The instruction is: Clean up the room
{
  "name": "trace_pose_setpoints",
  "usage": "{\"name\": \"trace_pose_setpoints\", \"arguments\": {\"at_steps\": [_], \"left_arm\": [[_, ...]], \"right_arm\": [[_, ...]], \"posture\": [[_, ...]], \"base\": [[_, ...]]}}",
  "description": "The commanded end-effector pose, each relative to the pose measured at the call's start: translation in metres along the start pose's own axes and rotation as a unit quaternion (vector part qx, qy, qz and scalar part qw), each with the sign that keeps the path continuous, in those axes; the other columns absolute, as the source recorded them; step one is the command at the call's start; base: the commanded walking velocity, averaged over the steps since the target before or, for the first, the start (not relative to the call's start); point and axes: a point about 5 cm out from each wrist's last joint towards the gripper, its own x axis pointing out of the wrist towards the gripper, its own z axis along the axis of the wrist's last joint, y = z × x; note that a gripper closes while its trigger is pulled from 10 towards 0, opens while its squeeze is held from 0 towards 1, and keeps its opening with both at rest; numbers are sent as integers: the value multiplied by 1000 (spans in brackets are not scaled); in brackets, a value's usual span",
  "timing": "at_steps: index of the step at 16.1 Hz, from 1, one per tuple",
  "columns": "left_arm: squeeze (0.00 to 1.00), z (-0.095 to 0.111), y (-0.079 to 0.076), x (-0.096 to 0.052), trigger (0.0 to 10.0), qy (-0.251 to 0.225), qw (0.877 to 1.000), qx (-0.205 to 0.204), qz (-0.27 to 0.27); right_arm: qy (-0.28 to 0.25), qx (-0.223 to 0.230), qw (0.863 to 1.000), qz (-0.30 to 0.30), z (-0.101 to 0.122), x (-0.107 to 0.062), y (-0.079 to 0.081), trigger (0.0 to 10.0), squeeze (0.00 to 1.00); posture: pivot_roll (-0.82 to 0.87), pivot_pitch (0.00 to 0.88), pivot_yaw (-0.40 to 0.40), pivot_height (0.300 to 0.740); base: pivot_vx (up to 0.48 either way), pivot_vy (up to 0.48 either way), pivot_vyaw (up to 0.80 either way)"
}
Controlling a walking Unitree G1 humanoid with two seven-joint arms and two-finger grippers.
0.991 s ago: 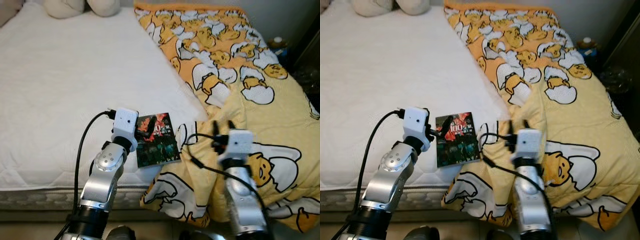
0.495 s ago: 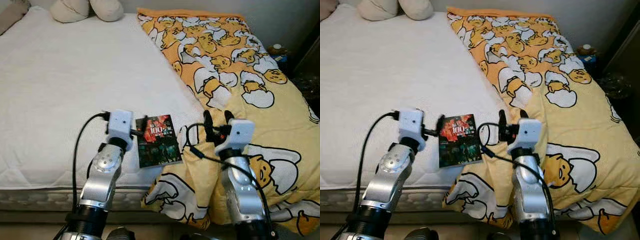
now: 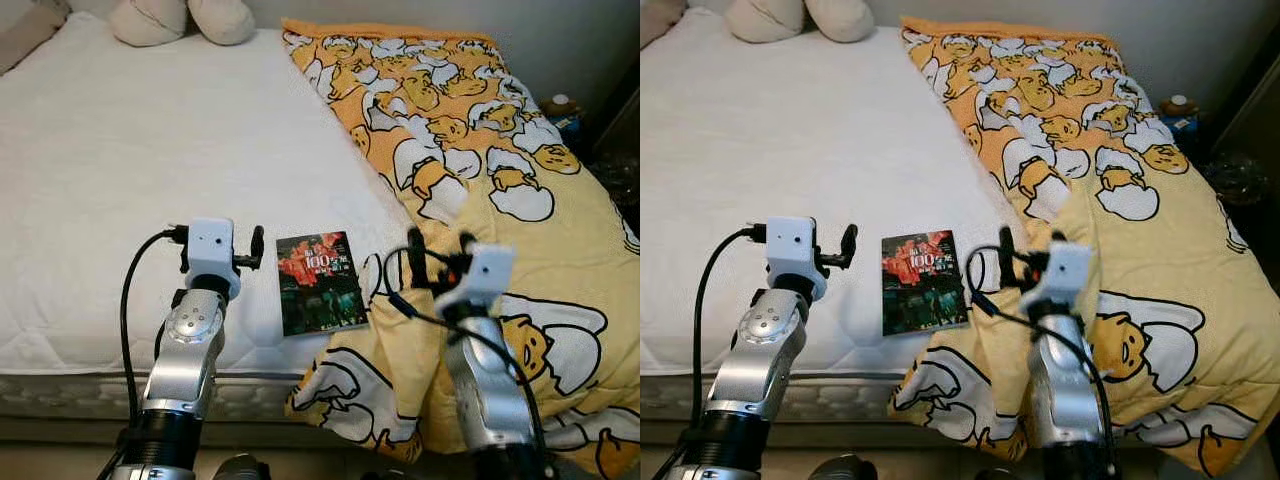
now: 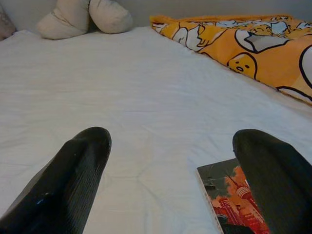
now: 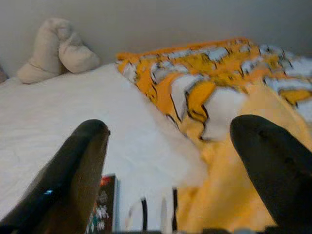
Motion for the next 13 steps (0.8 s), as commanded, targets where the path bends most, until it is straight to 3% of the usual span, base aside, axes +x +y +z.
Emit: {"name": "trace_pose_setpoints", "arguments": {"at_steps": [1,3,6,7,8,9,13], "left_arm": [[0,7,-3,4,10000,-8,1000,-5,2],[0,8,-2,5,10000,-9,1000,-3,1],[0,9,5,3,10000,-7,1000,6,4],[0,8,5,2,10000,-7,1000,7,5],[0,8,8,-1,10000,-5,1000,12,5],[0,8,10,-3,10000,-4,1000,16,5],[0,8,19,-11,10000,2,1000,28,10]], "right_arm": [[3,14,1000,-14,0,-2,-4,10000,1000],[10,18,1000,-6,-1,1,-1,10000,1000],[87,123,988,15,-18,10,4,10000,1000],[97,134,986,24,-20,11,6,10000,1000],[136,135,980,58,-29,18,15,10000,816],[164,143,973,82,-34,23,23,10000,0],[204,197,953,103,-45,34,40,10000,0]], "posture": [[75,0,-13,740],[81,4,-6,740],[100,5,-6,740],[116,9,-6,740],[130,14,-6,740],[150,21,-8,740],[192,39,-1,740]], "base": [[0,0,0],[0,0,0],[0,0,0],[0,0,0],[0,0,0],[0,0,0],[0,0,0]]}}
